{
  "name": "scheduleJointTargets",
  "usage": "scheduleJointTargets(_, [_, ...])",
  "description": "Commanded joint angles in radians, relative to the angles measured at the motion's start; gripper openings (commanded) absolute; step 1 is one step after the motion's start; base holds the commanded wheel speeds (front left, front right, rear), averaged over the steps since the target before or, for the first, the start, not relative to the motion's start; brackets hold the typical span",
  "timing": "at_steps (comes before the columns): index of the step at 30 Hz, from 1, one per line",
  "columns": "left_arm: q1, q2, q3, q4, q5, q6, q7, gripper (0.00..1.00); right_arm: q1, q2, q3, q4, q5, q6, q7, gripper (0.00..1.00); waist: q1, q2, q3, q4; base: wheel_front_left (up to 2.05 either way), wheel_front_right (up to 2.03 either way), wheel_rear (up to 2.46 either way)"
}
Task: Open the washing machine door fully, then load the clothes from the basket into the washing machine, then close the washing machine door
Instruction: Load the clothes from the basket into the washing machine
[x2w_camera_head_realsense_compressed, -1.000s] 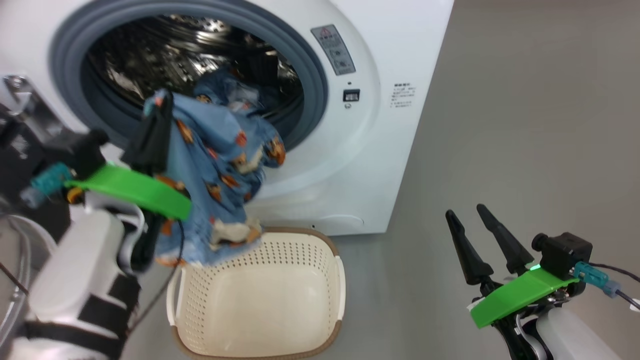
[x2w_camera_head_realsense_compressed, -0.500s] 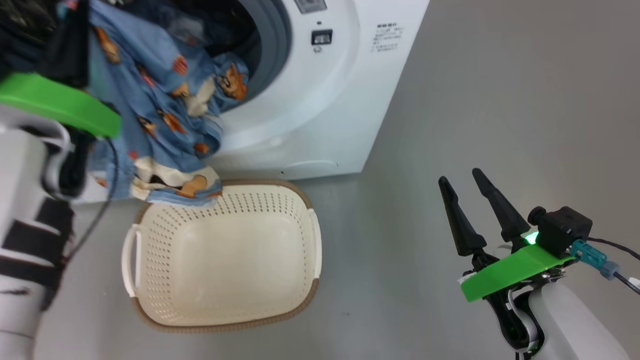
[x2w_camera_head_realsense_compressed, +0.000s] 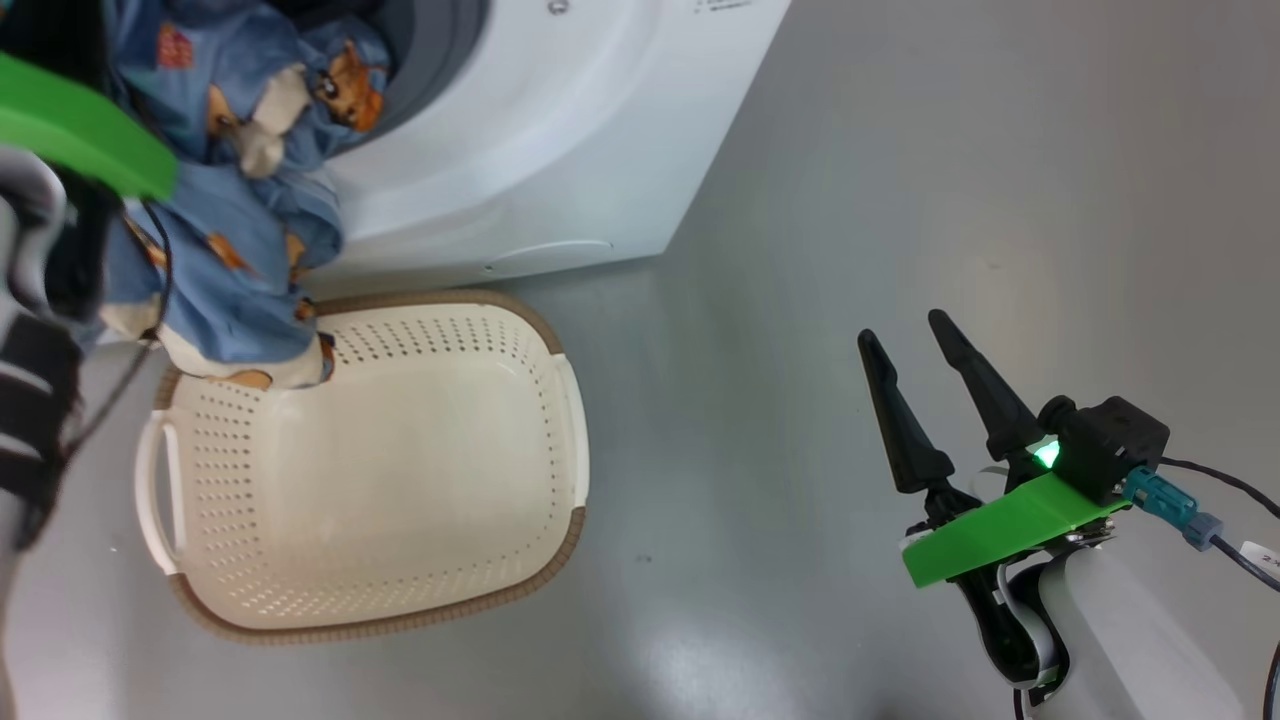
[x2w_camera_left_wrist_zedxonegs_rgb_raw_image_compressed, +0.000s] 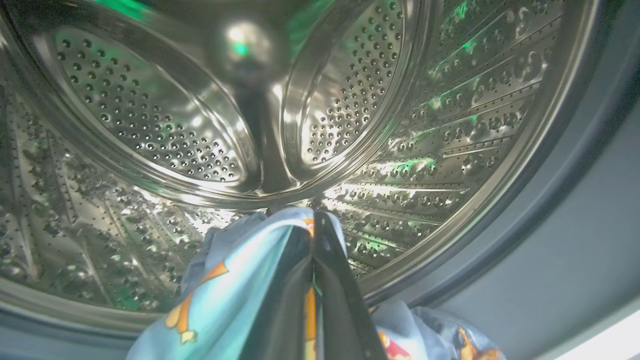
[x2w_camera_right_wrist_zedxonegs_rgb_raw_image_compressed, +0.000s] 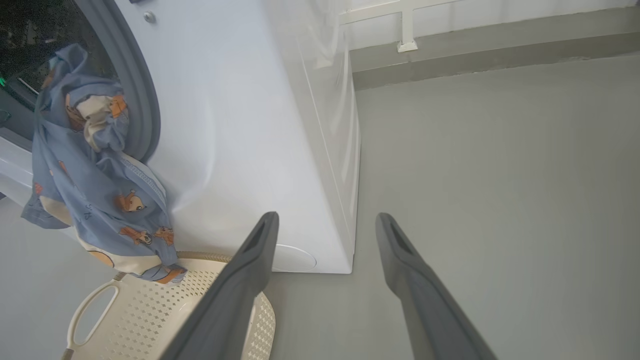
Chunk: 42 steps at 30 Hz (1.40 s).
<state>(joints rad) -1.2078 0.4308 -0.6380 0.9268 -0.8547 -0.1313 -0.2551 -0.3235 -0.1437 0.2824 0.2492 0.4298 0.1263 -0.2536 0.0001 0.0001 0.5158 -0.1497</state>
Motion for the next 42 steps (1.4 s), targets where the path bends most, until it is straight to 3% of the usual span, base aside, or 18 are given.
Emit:
scheduleJointTargets(1, [-0.062,0.059,0.033,-0.027,-0.006,0.001,-0.005,0.00,0.007,0.001,0.010,-0.026,-0.008,0.004,-0.008,1.00,-0.0001,-0.0001,0.021,-0.016,0.00,0.00,0.00])
scheduleJointTargets(5, [-0.090,0.077,0.218,-0.159,0.075,0.001,-0.006,0.00,0.005,0.008,0.004,-0.033,-0.019,0.004,-0.008,1.00,-0.0001,-0.0001,0.043,-0.013,0.00,0.00,0.00])
scheduleJointTargets(6, [-0.061,0.063,0.317,-0.227,0.141,0.001,-0.006,0.00,0.002,0.012,0.003,-0.034,-0.024,0.004,-0.008,1.00,-0.0001,-0.0001,0.049,-0.011,0.00,0.00,0.00])
scheduleJointTargets(8, [-0.024,0.035,0.393,-0.273,0.192,0.001,-0.006,0.00,-0.001,0.014,0.003,-0.032,-0.028,0.004,-0.008,1.00,-0.0001,-0.0001,0.052,-0.009,0.00,0.00,0.00])
scheduleJointTargets(14, [0.033,-0.014,0.429,-0.240,0.244,0.001,-0.006,0.00,-0.005,0.016,0.007,-0.022,-0.035,0.004,-0.008,1.00,-0.0001,-0.0001,0.050,-0.001,0.00,0.00,0.00])
scheduleJointTargets(15, [0.034,-0.019,0.415,-0.216,0.242,0.001,-0.006,0.20,-0.006,0.016,0.008,-0.020,-0.035,0.004,-0.008,1.00,-0.0001,-0.0001,0.049,0.000,0.00,0.00,0.00])
scheduleJointTargets(16, [0.033,-0.022,0.396,-0.188,0.240,0.001,-0.006,0.79,-0.006,0.017,0.009,-0.018,-0.035,0.004,-0.008,1.00,-0.0001,-0.0001,0.048,0.002,0.00,0.00,0.00])
scheduleJointTargets(17, [0.031,-0.026,0.372,-0.153,0.233,0.001,-0.007,1.00,-0.007,0.017,0.010,-0.016,-0.036,0.004,-0.008,1.00,-0.0001,-0.0001,0.046,0.003,0.00,0.00,0.00])
scheduleJointTargets(25, [-0.026,-0.028,0.197,0.020,0.130,0.001,0.029,1.00,-0.015,0.018,0.020,-0.001,-0.033,0.004,-0.005,1.00,-0.0001,-0.0001,0.033,0.011,0.00,0.00,0.00])
scheduleJointTargets(34, [0.038,-0.014,0.092,0.024,0.031,0.001,-0.004,1.00,-0.015,0.013,0.026,0.024,-0.020,0.004,-0.005,1.00,-0.0001,-0.0001,-0.025,0.026,0.00,0.00,0.00])
scheduleJointTargets(42, [0.192,-0.016,0.178,-0.118,0.090,0.001,-0.006,1.00,-0.005,-0.005,0.040,0.045,0.009,0.004,-0.007,1.00,-0.0001,-0.0001,-0.124,0.062,0.00,0.00,0.00])
